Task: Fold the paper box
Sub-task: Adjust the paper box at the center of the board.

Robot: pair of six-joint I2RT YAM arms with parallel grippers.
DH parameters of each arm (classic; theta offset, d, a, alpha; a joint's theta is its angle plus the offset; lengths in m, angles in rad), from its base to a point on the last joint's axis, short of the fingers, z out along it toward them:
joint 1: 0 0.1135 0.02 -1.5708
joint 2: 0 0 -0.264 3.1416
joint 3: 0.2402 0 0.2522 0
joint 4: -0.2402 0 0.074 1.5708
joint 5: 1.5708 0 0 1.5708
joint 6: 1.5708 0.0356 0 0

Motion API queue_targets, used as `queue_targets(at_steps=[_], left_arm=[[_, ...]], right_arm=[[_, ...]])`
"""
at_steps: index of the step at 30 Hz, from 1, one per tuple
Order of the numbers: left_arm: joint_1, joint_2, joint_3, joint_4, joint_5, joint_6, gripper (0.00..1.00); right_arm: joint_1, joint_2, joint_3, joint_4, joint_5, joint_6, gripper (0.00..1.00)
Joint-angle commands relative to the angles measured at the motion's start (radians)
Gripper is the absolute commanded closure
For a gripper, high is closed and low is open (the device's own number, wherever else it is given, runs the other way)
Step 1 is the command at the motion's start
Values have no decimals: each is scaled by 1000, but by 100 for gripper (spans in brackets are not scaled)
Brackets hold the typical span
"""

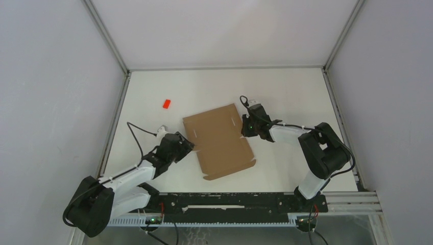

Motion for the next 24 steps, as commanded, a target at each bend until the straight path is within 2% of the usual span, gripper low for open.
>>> queue_targets(at_steps=[1,4,7,15,24], left_arm=[[-4,23,-26,47,-22,-13,37],[-4,51,-33,104,-7,-17,55],[-5,84,-27,146,5,-16,61],[-6,132,-8,226,23,-19,65],[-23,146,31,228,25,-18,65]], right_arm=[[2,1,-23,-23,2,10,75],[4,5,-23,-21,1,11,75],[4,7,-23,-21,3,10,75],[7,17,-24,-19,2,10,75],[10,25,-23,-15,0,10,74]])
